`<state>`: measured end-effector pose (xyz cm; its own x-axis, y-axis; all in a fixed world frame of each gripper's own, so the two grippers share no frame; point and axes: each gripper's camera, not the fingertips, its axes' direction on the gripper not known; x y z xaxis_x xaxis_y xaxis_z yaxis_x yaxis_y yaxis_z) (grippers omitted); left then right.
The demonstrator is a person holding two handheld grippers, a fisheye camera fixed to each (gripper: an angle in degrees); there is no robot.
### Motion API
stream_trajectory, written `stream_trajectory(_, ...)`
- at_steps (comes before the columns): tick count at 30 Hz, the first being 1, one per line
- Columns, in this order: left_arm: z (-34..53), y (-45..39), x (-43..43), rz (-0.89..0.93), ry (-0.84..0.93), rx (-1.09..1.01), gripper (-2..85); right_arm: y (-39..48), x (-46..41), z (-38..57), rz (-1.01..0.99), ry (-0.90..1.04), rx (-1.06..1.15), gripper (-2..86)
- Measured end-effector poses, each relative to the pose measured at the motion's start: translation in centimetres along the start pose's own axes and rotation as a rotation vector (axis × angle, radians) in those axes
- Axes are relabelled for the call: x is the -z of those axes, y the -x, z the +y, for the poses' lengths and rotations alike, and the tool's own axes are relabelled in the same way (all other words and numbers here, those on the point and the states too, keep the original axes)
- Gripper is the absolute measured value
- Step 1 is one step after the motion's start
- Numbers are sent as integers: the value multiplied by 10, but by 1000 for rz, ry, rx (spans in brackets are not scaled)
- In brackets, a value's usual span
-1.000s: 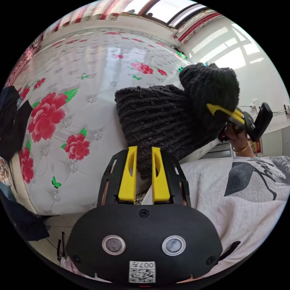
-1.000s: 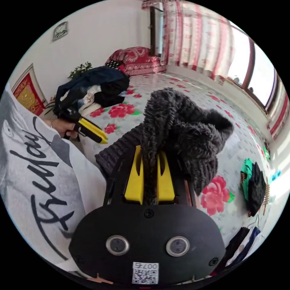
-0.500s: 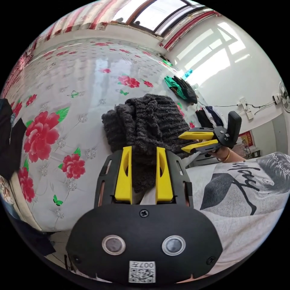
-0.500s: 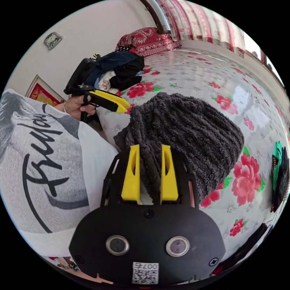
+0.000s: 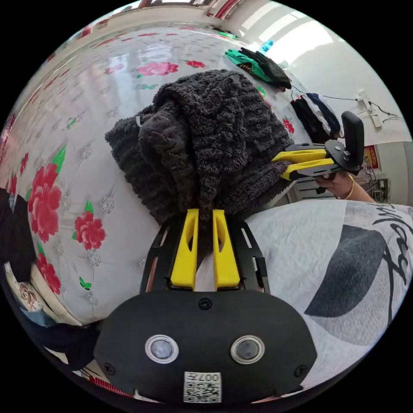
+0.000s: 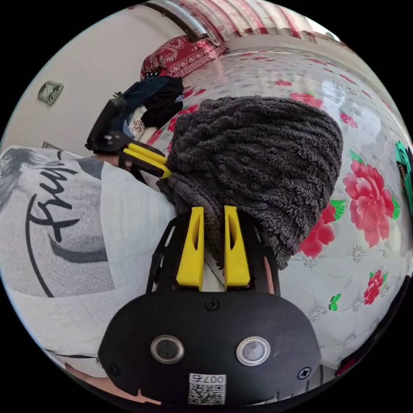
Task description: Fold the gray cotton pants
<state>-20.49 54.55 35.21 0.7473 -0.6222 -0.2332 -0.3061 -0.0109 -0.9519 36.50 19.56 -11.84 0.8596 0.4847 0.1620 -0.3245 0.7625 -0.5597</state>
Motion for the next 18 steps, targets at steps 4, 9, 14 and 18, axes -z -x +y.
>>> stream_trajectory(4,27,19,56,7,-229,93,88,-56,69,15,-92,-288,-187,107)
stream_trajectory(9,51,57,72,102,-275,279,139,-128,91,30,7,-279,-379,126)
stream_trajectory(14,40,77,62,296,-248,354,174,-173,58,7,-92,-74,-444,144)
stream_trajectory(18,14,74,42,257,-61,312,136,-205,38,-6,-307,-5,-512,141)
